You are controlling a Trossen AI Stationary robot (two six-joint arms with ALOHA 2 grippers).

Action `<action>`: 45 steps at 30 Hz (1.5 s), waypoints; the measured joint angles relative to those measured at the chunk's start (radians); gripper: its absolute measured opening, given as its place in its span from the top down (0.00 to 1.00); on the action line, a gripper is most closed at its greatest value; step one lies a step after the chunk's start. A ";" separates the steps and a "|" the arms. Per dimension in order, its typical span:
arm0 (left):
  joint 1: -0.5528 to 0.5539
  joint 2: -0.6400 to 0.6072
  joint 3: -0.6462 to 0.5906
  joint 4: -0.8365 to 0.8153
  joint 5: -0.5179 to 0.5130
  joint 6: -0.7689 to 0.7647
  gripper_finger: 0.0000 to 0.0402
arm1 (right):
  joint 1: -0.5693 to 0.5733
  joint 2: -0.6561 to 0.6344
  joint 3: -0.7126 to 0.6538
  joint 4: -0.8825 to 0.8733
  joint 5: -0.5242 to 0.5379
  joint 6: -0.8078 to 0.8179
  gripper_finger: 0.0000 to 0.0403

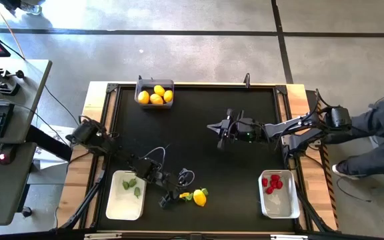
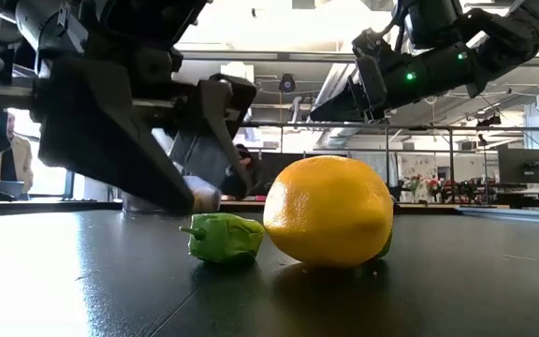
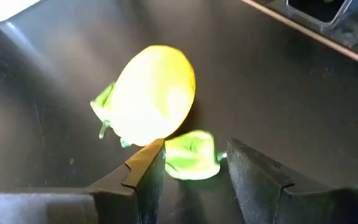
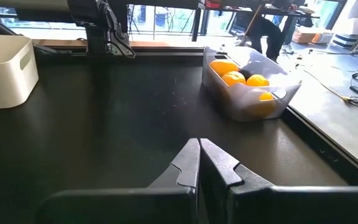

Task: Sort produce into baskets
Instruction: Put the green chili pepper into the white bin

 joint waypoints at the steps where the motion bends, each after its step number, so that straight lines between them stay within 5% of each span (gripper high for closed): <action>1: 0.003 0.003 0.000 0.009 0.002 0.000 0.60 | 0.000 0.000 0.000 0.000 0.001 0.000 1.00; 10: 0.009 0.042 -0.001 0.031 0.009 -0.011 0.65 | 0.000 0.000 0.000 0.000 0.001 -0.008 1.00; 22: 0.010 0.033 -0.001 0.045 0.005 0.022 0.97 | 0.000 0.000 0.000 -0.002 0.000 -0.008 1.00; 27: 0.010 -0.024 -0.002 0.002 -0.002 0.069 1.00 | 0.000 0.000 0.000 -0.010 0.000 -0.008 1.00; 38: 0.000 -0.351 -0.002 -0.403 -0.056 0.064 1.00 | 0.000 0.000 0.000 -0.045 -0.001 0.002 1.00; 45: -0.099 -0.599 -0.001 -0.781 -0.046 -0.170 1.00 | 0.000 0.000 0.000 -0.059 -0.001 0.002 1.00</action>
